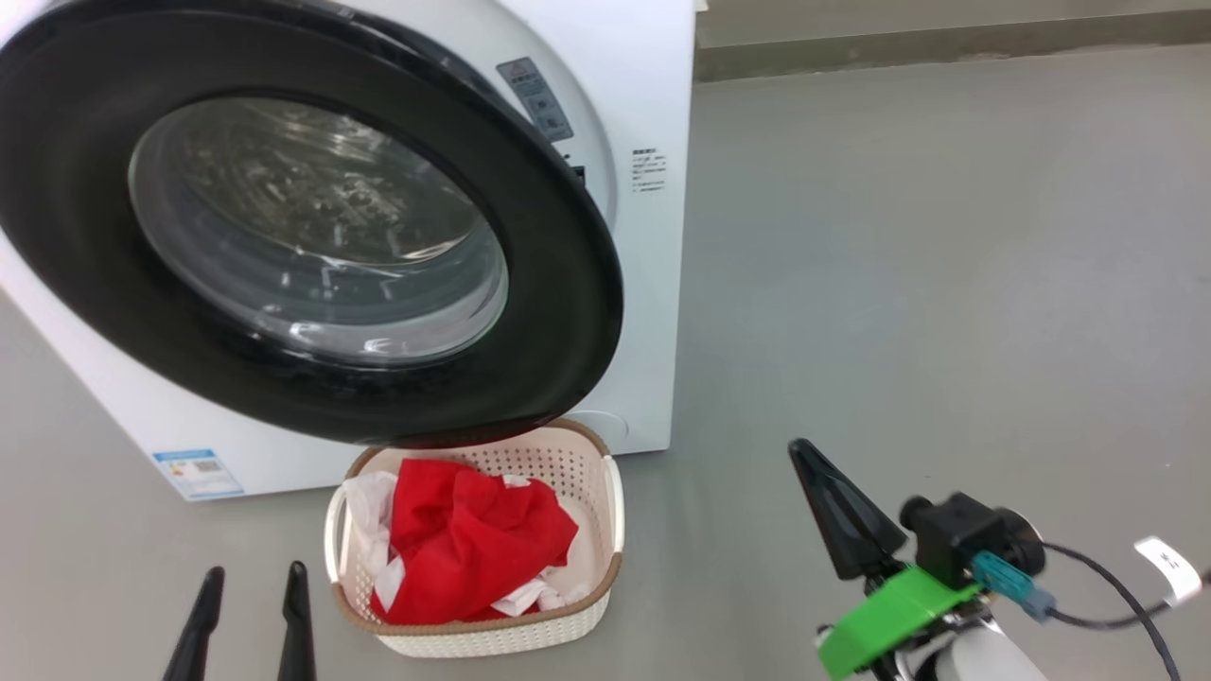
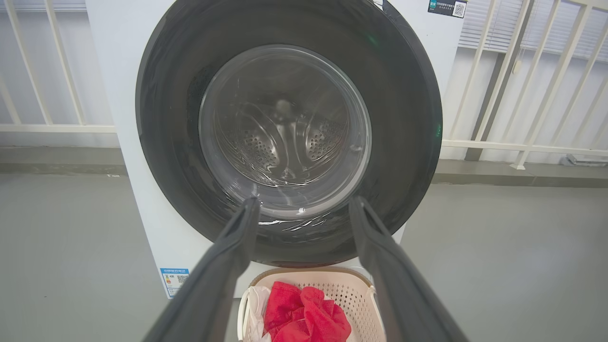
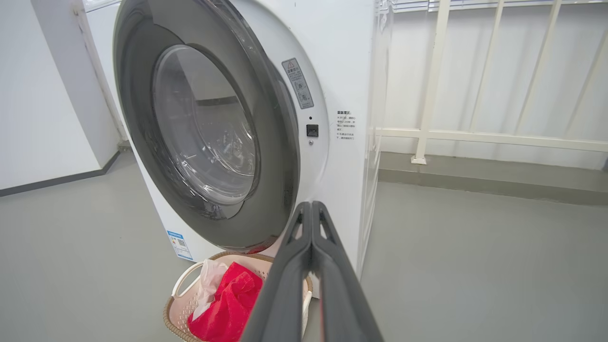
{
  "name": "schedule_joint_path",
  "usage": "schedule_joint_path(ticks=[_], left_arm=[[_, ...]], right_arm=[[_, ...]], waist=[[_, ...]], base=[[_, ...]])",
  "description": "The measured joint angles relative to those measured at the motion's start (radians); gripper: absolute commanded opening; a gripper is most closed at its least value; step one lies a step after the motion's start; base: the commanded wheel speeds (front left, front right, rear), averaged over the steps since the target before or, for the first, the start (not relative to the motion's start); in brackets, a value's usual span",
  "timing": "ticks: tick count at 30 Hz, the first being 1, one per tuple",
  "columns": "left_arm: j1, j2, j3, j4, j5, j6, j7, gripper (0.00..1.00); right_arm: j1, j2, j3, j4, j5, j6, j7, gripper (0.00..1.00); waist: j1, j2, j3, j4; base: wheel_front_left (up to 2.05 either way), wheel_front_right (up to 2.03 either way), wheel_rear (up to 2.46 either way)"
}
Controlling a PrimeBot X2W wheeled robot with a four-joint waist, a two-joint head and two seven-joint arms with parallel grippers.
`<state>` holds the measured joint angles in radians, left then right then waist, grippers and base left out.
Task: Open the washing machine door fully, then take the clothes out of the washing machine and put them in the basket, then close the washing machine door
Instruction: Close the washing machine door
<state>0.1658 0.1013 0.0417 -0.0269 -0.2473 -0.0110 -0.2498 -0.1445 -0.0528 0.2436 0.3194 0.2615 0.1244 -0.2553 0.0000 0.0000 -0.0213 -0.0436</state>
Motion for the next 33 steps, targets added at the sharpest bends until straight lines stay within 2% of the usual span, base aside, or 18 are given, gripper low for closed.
schedule_joint_path(ticks=[11,21,33], left_arm=[[-0.014,-0.004,-0.017,0.001,0.002,-0.009,0.0,1.0],[-0.078,0.002,-0.035,0.005,0.003,-0.023,0.0,1.0],[-0.172,0.01,-0.075,0.002,0.008,-0.044,0.0,1.0]], right_arm=[[-0.22,-0.005,0.131,0.166,0.032,0.0,0.0,0.0],[-0.447,-0.008,0.253,0.309,0.114,0.0,0.0,0.0],[-0.678,-0.012,0.245,0.373,0.142,0.0,0.0,0.0]], waist=[[0.0,0.0,0.051,0.055],[0.0,0.0,0.109,0.106],[0.0,0.0,0.216,0.155]], base=[[0.0,0.0,0.0],[0.0,0.0,0.0],[0.0,0.0,0.0]])
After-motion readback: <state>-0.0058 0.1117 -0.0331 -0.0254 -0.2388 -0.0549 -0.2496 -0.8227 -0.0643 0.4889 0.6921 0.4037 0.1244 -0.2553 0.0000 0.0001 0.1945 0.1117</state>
